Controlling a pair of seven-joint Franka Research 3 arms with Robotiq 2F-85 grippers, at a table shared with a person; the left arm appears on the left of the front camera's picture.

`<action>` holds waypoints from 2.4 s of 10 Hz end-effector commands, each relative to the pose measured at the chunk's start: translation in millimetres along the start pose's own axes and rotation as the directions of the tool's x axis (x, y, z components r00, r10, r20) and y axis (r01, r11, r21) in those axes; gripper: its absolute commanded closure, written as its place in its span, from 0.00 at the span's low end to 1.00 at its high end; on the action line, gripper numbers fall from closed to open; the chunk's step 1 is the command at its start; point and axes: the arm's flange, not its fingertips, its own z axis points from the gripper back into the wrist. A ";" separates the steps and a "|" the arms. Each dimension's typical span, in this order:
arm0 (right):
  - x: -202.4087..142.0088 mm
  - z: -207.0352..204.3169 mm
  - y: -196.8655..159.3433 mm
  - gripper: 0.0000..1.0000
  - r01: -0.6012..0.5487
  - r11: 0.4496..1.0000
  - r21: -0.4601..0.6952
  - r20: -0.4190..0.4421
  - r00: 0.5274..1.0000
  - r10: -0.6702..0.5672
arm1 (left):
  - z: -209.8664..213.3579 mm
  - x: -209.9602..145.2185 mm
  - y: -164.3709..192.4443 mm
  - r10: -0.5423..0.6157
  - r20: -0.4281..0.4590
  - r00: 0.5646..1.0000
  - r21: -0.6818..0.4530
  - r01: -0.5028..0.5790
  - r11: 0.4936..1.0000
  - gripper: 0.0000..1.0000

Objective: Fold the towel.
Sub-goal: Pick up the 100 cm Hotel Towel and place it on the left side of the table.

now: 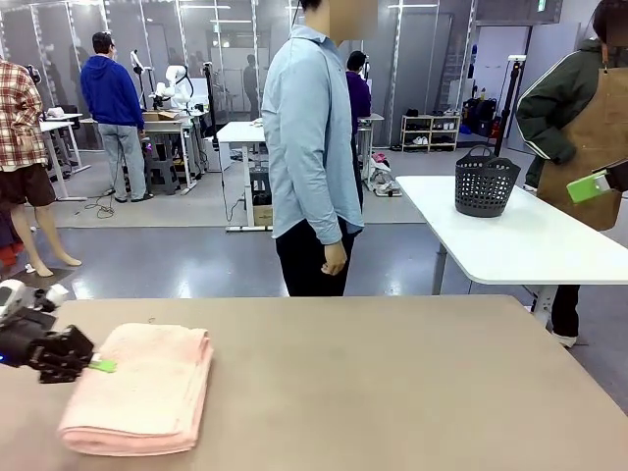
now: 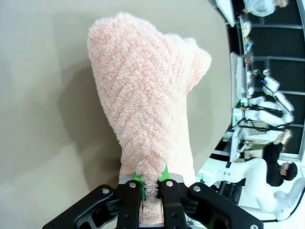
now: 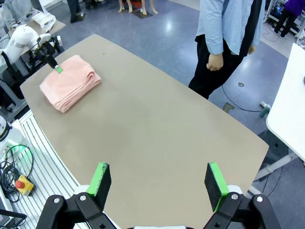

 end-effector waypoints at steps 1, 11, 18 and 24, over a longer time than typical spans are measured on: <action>1.3 0.0 1.1 0.00 0.013 1.000 -0.014 -0.005 1.000 -0.013 | 36.7 13.0 16.3 -0.052 -0.033 0.998 -0.006 0.052 0.999 0.87; 1.3 0.0 1.1 0.00 0.013 1.000 -0.014 -0.005 1.000 -0.013 | 92.3 31.4 52.0 -0.074 -0.012 0.997 0.065 0.074 0.995 0.14; 1.3 0.0 1.1 0.00 0.013 1.000 -0.014 -0.005 1.000 -0.013 | 109.6 12.4 10.2 -0.095 0.046 0.994 0.230 0.082 0.970 0.00; 1.3 0.0 1.1 0.00 0.013 1.000 -0.014 -0.005 1.000 -0.013 | 113.8 14.5 13.4 -0.112 0.053 0.992 0.194 0.100 0.976 0.00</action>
